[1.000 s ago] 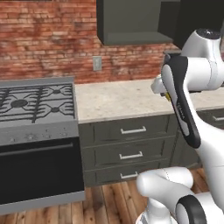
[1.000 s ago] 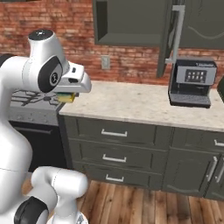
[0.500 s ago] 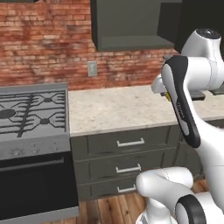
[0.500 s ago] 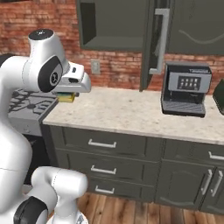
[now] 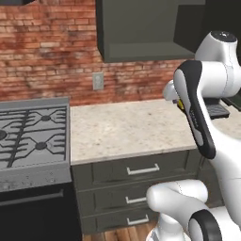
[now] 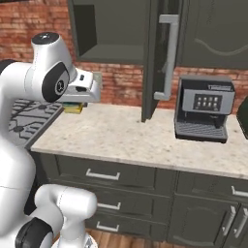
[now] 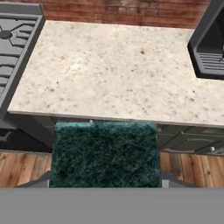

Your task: Pick up the sponge and bar soap from the sink, and place them back in the cabinet, and close the cabinet door.

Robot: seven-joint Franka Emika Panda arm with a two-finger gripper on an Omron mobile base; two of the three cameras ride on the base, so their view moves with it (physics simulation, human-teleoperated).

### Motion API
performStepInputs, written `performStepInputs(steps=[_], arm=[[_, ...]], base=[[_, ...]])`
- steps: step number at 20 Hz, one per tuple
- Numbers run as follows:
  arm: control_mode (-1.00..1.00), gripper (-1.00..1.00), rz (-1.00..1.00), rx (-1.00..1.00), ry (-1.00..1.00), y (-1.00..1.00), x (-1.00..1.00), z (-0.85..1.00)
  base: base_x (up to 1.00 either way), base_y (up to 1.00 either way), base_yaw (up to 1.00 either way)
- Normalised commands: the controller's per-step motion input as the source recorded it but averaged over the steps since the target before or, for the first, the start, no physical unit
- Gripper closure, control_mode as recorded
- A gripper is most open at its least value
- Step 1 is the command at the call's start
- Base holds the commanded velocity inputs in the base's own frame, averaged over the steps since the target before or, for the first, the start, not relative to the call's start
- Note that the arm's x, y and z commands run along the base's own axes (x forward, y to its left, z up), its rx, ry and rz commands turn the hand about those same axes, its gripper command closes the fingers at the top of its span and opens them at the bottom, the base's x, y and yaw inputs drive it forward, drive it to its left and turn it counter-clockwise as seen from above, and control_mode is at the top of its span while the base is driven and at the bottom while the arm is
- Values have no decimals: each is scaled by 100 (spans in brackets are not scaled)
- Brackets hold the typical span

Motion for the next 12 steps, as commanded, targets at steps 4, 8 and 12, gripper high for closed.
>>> performStepInputs(steps=[4, 8, 12], arm=[[100, 100, 0, 0, 0, 0, 0, 0], [100, 100, 0, 0, 0, 0, 0, 0], [100, 100, 0, 0, 0, 0, 0, 0]], base=[[35, -34, 0], [15, -40, 2], [12, -31, 3]])
